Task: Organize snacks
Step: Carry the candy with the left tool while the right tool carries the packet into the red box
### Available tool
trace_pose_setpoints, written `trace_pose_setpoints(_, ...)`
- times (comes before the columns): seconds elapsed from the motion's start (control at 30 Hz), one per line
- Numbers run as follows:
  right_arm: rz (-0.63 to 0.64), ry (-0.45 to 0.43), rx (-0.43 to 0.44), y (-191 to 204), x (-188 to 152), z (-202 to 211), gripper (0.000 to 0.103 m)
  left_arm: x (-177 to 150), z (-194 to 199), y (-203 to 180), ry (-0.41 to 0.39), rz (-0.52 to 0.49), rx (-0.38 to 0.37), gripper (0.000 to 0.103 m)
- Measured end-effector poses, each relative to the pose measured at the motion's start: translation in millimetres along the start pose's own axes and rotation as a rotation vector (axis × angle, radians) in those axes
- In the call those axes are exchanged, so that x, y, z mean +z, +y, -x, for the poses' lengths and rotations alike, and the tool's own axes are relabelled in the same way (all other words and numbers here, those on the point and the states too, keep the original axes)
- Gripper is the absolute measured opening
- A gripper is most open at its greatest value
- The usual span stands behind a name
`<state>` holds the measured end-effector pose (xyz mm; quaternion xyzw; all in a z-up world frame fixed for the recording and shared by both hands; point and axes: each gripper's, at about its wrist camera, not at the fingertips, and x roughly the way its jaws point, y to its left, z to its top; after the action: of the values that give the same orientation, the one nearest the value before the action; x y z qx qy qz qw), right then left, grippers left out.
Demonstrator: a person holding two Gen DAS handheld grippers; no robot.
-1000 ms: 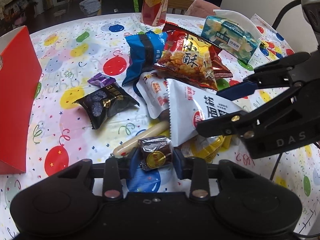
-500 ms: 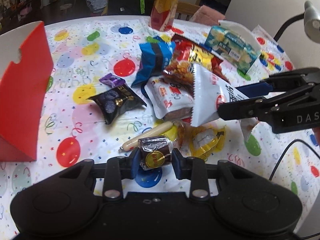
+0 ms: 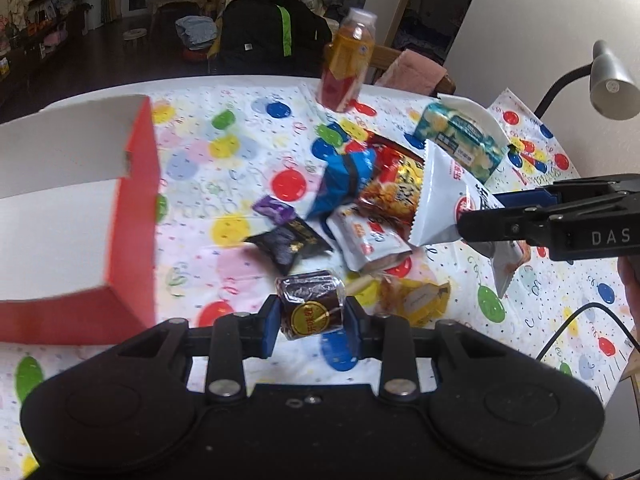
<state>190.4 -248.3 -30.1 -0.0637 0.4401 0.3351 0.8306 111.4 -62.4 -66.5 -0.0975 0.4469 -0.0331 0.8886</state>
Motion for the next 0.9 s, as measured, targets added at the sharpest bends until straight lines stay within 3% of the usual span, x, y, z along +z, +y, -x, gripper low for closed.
trace_pose_setpoints(0.5,-0.008,-0.032,0.045,131.2,49.2,-32.3,0.054,12.8,65.6,99.4,-0.069,0.010,0.040,0.031)
trace_pose_setpoints(0.9,0.009,-0.016,0.069,215.0,88.5,-87.1,0.054,26.7,83.0,191.7,-0.091,0.045,0.145,0.031)
